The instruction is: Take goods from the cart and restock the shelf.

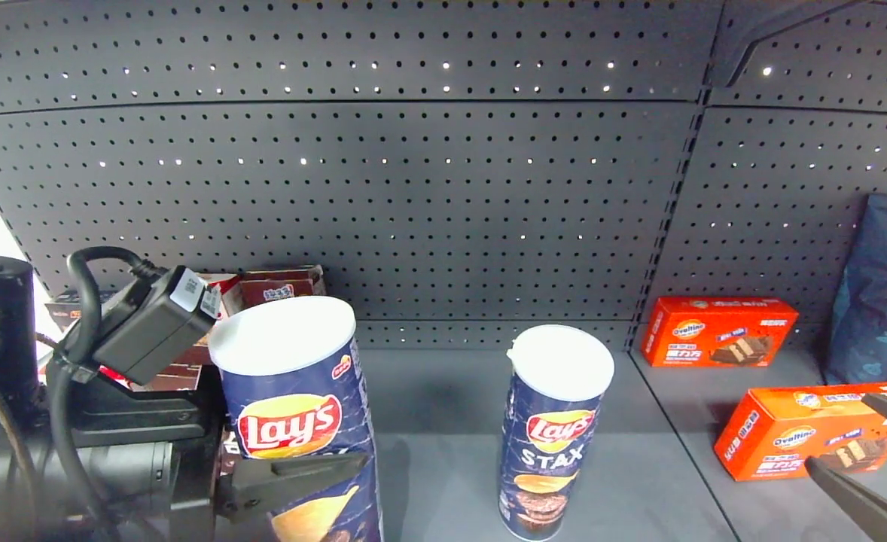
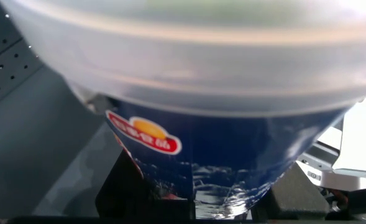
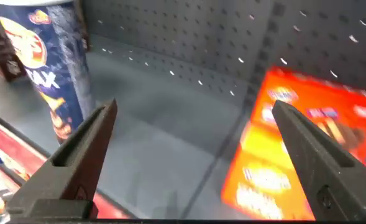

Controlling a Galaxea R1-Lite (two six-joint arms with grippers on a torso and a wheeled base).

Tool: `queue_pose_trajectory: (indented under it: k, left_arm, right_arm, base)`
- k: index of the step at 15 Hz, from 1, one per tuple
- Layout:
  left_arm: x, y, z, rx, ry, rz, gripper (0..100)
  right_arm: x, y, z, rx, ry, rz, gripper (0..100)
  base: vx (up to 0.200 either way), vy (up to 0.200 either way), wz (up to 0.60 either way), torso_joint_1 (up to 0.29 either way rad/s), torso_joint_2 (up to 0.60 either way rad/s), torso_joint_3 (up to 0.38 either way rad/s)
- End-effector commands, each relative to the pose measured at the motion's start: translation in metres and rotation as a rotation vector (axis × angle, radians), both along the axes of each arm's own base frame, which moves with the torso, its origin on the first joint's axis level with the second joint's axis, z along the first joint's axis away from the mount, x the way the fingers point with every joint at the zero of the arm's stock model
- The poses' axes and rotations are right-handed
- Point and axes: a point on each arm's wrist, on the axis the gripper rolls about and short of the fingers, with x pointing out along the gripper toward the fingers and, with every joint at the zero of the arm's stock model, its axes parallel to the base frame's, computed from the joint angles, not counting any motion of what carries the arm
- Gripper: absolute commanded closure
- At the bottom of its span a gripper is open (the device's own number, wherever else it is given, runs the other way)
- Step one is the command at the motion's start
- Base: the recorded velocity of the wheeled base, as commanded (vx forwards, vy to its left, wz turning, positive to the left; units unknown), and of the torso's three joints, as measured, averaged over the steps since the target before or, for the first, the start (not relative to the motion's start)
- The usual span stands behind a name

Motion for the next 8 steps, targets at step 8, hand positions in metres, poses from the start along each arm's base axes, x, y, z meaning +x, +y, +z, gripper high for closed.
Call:
queue_pose_trajectory:
  k: [8]
  left_arm:
    - [0.006,0.006,0.010,-0.013,-0.039,0.041,100]
  right_arm:
    - [-0.091,-0.025,-0.066,0.010,0.065,-0.525,0]
  base:
    - [0.000,0.000,0.00,0.000,0.00,0.000]
